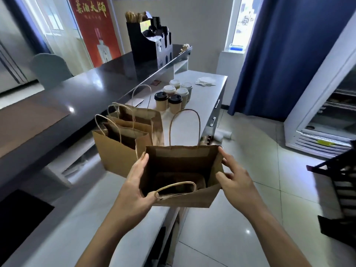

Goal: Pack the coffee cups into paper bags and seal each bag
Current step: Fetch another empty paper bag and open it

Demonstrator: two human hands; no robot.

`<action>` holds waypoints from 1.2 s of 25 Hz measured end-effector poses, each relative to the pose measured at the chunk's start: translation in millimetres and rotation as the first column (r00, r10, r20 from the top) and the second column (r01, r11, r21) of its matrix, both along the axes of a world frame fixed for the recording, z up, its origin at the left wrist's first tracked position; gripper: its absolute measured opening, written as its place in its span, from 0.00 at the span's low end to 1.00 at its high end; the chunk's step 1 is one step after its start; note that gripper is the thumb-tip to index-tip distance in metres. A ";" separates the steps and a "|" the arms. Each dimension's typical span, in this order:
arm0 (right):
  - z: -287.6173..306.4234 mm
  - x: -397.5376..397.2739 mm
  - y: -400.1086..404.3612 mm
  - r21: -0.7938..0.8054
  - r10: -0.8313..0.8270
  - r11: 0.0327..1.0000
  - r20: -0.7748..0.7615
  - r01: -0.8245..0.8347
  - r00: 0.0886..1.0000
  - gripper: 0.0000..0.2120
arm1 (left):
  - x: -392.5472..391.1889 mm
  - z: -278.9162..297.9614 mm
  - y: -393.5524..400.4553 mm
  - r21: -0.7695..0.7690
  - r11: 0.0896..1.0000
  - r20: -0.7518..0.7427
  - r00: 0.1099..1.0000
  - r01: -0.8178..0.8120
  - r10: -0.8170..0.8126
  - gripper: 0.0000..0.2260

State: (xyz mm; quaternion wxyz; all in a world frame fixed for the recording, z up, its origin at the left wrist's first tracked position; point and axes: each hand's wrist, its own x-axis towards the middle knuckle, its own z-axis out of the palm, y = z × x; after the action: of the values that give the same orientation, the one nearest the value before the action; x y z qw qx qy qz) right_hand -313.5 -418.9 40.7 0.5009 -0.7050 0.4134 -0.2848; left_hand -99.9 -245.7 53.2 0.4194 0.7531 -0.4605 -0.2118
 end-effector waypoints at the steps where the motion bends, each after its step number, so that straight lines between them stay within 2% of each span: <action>1: 0.0 -10.7 -12.0 0.003 -0.013 1.000 0.001 0.013 1.000 0.33 | -11.4 0.0 -14.7 -0.001 1.000 -0.013 1.000 0.007 -0.007 0.43; 15: -9.5 -133.8 -187.0 0.076 -0.091 0.993 -0.027 0.093 0.995 0.33 | -128.7 -16.5 -196.3 -0.045 0.998 -0.067 0.997 0.042 -0.045 0.42; 18: -11.5 -139.9 -214.7 0.065 -0.099 0.993 -0.022 0.100 0.995 0.33 | -132.8 -15.7 -225.3 -0.043 0.998 -0.002 0.999 0.053 -0.053 0.42; 30: -24.0 -110.0 -378.5 0.020 -0.173 0.984 -0.088 0.175 0.981 0.33 | -92.7 -31.3 -410.8 -0.010 0.990 -0.052 0.989 0.138 -0.138 0.43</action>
State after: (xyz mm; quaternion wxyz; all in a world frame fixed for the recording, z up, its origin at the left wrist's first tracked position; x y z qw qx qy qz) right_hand -423.5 -797.4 16.8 0.4654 -0.6710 0.4983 -0.2912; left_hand -192.5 -656.5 21.9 0.4182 0.7123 -0.5009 -0.2585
